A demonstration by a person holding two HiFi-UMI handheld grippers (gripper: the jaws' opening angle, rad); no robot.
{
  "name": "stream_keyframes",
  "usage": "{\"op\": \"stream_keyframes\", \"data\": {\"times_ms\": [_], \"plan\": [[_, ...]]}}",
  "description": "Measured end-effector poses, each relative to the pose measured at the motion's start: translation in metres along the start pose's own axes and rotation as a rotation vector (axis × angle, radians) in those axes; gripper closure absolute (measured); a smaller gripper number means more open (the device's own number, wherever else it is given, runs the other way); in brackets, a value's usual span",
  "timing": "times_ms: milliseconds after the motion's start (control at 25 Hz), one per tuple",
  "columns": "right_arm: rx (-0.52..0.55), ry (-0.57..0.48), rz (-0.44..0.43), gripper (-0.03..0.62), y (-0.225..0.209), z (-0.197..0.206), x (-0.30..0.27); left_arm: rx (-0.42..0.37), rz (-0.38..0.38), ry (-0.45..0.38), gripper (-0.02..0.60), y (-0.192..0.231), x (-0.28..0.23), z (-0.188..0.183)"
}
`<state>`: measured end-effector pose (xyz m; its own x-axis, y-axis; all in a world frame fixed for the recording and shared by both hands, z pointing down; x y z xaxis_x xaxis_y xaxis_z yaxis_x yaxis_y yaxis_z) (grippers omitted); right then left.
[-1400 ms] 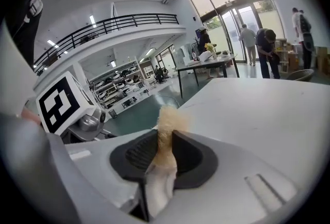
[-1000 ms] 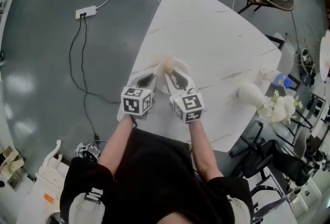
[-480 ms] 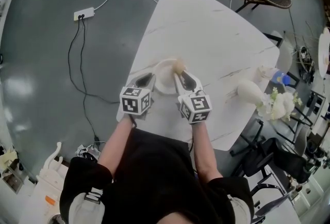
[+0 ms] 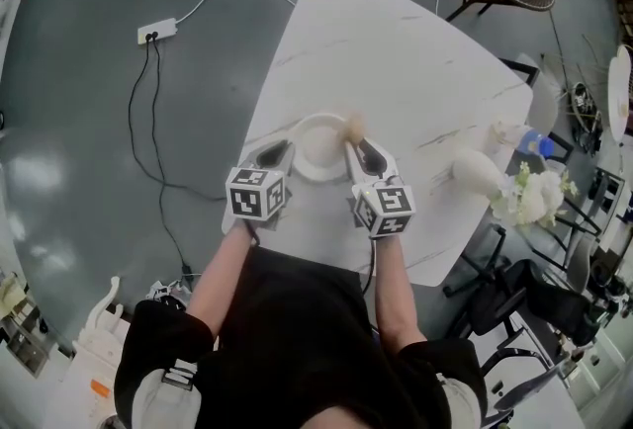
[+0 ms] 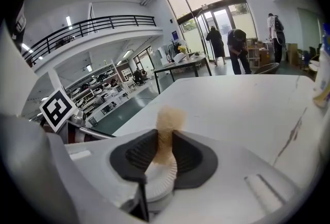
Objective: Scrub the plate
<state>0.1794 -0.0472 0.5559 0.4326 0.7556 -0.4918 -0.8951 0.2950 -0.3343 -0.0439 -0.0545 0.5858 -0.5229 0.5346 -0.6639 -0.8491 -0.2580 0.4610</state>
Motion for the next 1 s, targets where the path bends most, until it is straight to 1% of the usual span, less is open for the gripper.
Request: {"op": "stream_keyframes", "data": {"times_ms": [320, 480, 640, 760, 1000], "plan": [[-0.004, -0.009, -0.012, 0.500, 0.005, -0.002, -0.001, 0.005, -0.001, -0.008, 0.537, -0.001, 0.000, 0.000], [0.009, -0.040, -0.033, 0.500, 0.015, -0.013, 0.005, 0.005, 0.005, -0.012, 0.537, -0.002, 0.000, 0.000], [0.023, -0.088, -0.067, 0.500, 0.028, -0.028, 0.011, 0.009, 0.008, -0.018, 0.538, -0.003, 0.000, 0.000], [0.030, -0.117, -0.109, 0.500, 0.040, -0.037, 0.014, 0.013, 0.009, -0.024, 0.538, -0.003, 0.001, 0.000], [0.043, -0.126, -0.176, 0.500, 0.061, -0.040, 0.012, 0.022, 0.013, -0.027, 0.539, -0.004, 0.001, -0.001]]}}
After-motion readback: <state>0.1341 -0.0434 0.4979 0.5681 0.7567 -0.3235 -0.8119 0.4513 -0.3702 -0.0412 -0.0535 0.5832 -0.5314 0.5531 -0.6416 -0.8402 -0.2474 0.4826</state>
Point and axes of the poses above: the fingertips, and each gripper's own axes: x backward along the fingers, y to its left, z out of its underside, the point moved 9 cm from there along x, backward along the fingers, and after that the axes turned 8 degrees about -y, right-handed, at the moved point
